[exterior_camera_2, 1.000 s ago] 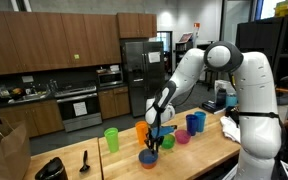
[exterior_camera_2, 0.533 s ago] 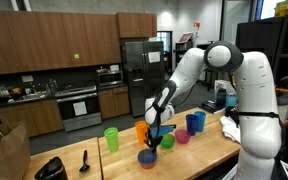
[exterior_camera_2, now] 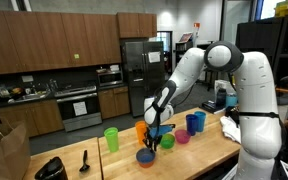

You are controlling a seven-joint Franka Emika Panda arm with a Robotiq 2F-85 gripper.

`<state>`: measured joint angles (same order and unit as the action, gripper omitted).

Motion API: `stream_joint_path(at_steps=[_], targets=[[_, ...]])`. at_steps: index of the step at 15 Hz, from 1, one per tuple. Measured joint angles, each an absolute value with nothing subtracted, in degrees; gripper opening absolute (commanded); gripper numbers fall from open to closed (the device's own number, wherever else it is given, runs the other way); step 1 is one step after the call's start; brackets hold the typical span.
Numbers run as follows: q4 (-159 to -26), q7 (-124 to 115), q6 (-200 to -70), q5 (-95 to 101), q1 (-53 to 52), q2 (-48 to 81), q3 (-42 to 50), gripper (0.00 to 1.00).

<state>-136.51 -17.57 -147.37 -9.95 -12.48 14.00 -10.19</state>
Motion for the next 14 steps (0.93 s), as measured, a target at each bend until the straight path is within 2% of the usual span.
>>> stream_joint_path(at_steps=[1,3,5,6,14], targets=[[-136.47,-17.58,-147.36,-9.92,-12.51,14.0,-10.19,0.13],[-136.42,-17.58,-147.33,-9.75,-12.55,14.0,-10.18,0.13],[-136.42,-17.59,-147.32,-9.35,-12.64,14.0,-10.18,0.02],[-136.42,-17.59,-147.31,-9.07,-12.69,14.0,-10.18,0.0],[-136.3,-17.64,-147.19,-8.02,-12.96,14.0,-10.17,0.01]])
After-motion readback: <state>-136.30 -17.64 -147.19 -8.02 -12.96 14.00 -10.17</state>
